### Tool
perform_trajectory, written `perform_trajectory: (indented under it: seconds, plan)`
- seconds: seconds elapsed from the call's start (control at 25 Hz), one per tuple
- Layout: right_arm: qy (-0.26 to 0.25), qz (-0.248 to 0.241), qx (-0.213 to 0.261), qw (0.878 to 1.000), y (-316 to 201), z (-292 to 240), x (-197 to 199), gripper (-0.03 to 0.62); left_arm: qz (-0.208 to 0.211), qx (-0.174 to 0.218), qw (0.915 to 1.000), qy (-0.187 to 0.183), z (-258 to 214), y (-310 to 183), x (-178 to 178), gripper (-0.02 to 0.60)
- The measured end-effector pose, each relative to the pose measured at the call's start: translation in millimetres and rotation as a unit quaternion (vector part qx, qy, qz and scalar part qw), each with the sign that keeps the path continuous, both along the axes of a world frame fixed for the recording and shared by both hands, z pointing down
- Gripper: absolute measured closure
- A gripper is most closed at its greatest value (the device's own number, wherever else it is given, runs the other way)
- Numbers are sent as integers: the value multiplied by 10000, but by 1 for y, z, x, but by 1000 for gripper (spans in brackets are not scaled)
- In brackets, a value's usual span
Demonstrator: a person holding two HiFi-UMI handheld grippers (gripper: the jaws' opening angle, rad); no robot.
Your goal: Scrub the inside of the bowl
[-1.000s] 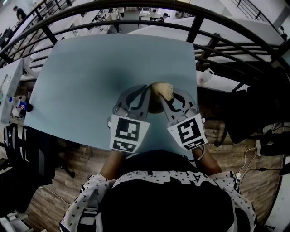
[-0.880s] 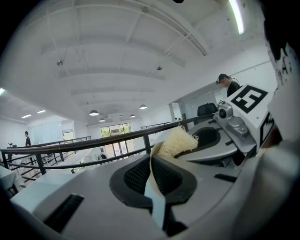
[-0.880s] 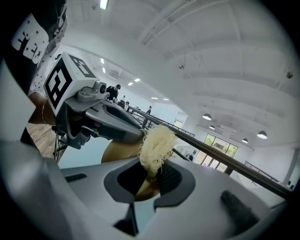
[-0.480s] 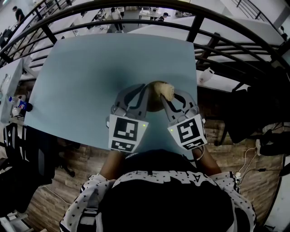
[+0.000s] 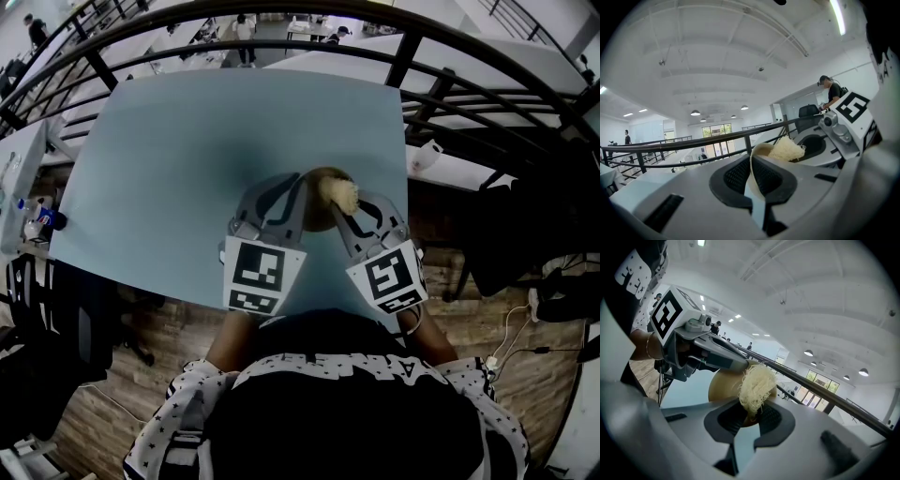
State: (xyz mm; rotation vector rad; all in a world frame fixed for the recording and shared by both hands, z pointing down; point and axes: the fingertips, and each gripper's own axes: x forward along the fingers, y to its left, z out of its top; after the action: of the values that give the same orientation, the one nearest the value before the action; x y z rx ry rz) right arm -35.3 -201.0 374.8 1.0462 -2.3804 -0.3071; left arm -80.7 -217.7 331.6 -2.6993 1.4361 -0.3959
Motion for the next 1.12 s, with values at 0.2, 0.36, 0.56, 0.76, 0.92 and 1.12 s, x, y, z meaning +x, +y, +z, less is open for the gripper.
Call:
perform_trajectory:
  seconds: [0.2,0.36,0.56,0.76,0.92,1.12]
  plan:
    - [11,-88,-85,9999,3,3,-5,536,-29,3,10000,12,-1,-2,-2,557]
    - [-12,-197,-183,9996,9,7,-9,536,-53,35,10000,14,-3,-1,-2,557]
    - [-30,-340,-256,9991,14,10,-17,536,-79,56,10000,14,-3,-1,-4,557]
    - [-93,-624,-297,9976,22,9,-26,536,-84,73,9999,24,-5,-2,-3,557]
    - [-117,-788,-296,9964,27,8,-32,536,-83,81,9999,19,-5,-1,-3,558]
    - [-163,-783,-261,9965,27,5,-34,534,-91,62,9999,2,-5,0,-6,558]
